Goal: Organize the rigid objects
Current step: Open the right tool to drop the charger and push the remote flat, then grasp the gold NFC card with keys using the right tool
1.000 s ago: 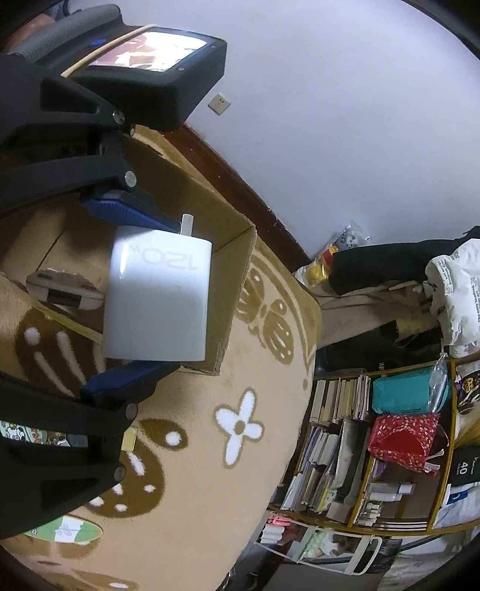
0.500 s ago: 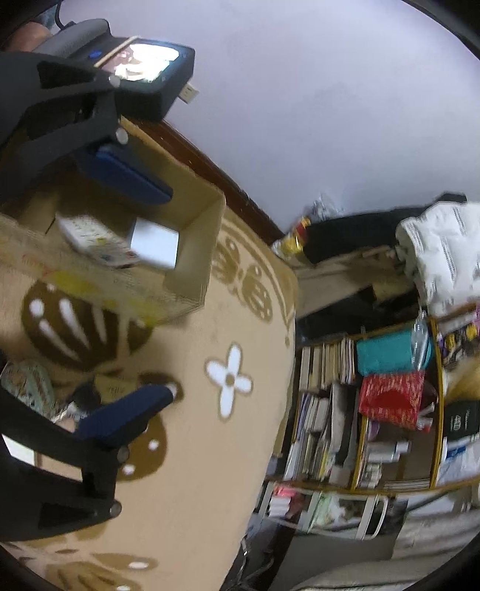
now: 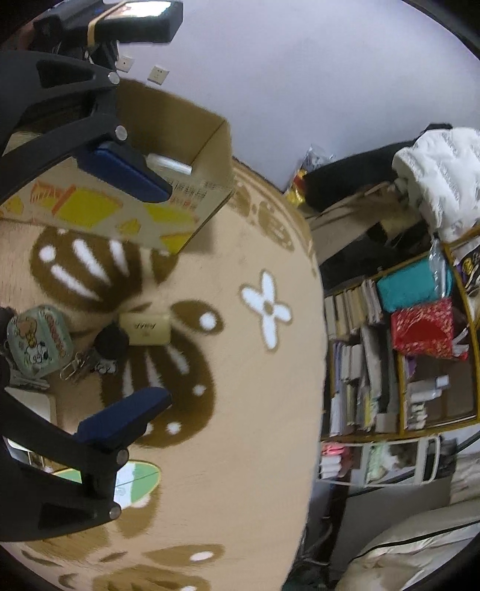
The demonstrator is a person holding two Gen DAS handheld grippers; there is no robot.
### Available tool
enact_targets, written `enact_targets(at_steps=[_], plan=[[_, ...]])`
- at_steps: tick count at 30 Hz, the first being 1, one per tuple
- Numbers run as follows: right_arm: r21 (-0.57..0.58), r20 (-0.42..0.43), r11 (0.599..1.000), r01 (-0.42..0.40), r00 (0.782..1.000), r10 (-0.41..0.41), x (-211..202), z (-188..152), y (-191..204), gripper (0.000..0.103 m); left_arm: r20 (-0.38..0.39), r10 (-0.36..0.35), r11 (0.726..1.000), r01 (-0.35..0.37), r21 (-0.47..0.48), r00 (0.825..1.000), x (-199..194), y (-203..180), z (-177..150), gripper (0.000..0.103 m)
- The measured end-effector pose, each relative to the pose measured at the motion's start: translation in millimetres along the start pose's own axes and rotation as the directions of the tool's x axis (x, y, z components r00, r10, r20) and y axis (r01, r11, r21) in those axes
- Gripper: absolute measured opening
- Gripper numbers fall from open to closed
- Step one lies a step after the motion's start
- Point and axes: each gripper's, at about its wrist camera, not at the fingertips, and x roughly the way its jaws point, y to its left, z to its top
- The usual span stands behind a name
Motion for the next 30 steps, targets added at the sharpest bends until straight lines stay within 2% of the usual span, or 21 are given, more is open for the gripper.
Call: enact_targets(at_steps=[14,15,18,21,25,30], plan=[[-0.031,-0.105,0.996,0.083,0.991,-0.086,48.2,-20.1,-15.3,0.103,0.002,0.003,1.000,-0.003,0.006,1.000,-0.7,-1.9,-1.4,0.022],[-0.036,-0.110,0.996,0.084,0.990,-0.088,50.8,-21.4,-16.1,0.101,0.003,0.003,1.000,-0.003,0.006,1.000,-0.6,-1.8,-1.4,0.022],[-0.054,-0.139,0.995,0.082,0.986,-0.089,58.8,-24.0,-15.6,0.086,0.003,0.003,1.000,-0.003,0.008,1.000,-0.7,-2.1,-1.3,0.022],[-0.054,-0.165,0.996,0.071,0.983,-0.079,66.4,-26.1,-15.3,0.075,0.004,0.004,1.000,-0.004,0.008,1.000,-0.6,-2.2,-1.5,0.022],[-0.080,-0.162,0.992,0.093,0.981,-0.105,68.8,-26.6,-12.4,0.061,0.006,0.008,1.000,-0.008,0.014,1.000,-1.1,-4.1,-2.2,0.022],[-0.082,-0.165,0.992,0.093,0.981,-0.106,71.0,-27.0,-12.2,0.055,0.006,0.009,1.000,-0.009,0.014,1.000,-1.6,-4.8,-2.1,0.022]])
